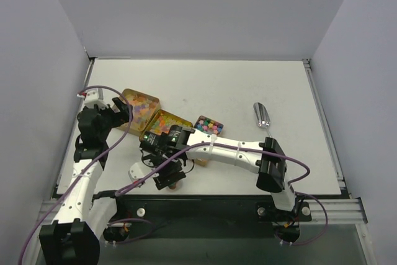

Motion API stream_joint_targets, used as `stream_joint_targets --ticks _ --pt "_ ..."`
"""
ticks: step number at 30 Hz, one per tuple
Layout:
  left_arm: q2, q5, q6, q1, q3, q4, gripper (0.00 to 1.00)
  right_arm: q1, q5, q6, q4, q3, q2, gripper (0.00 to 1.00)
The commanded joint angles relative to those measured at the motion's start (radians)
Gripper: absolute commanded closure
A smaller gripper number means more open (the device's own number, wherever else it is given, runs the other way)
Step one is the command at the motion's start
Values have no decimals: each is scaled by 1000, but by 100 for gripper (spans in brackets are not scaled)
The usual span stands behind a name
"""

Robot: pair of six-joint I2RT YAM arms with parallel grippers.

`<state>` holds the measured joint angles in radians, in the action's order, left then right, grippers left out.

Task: Pack the candies
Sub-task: Move the packing bottle to the center of the board.

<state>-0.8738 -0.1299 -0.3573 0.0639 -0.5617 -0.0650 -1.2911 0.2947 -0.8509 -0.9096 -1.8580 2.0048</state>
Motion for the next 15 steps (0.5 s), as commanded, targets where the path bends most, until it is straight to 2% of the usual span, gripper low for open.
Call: stream_joint_targets --ticks 1,7,10,15 --pt "6 12 -34 -7 -86 -93 3 1 -68 -5 -156 129 26 55" --pt "9 -23 -25 -4 -93 -82 3 32 -91 -17 -184 259 -72 56" --pt "10 -105 -14 -4 -87 -75 3 52 -97 -22 -183 374 -148 56" --pt "-1 -356 -8 -7 -40 -119 3 84 -127 -25 -184 561 -267 56"
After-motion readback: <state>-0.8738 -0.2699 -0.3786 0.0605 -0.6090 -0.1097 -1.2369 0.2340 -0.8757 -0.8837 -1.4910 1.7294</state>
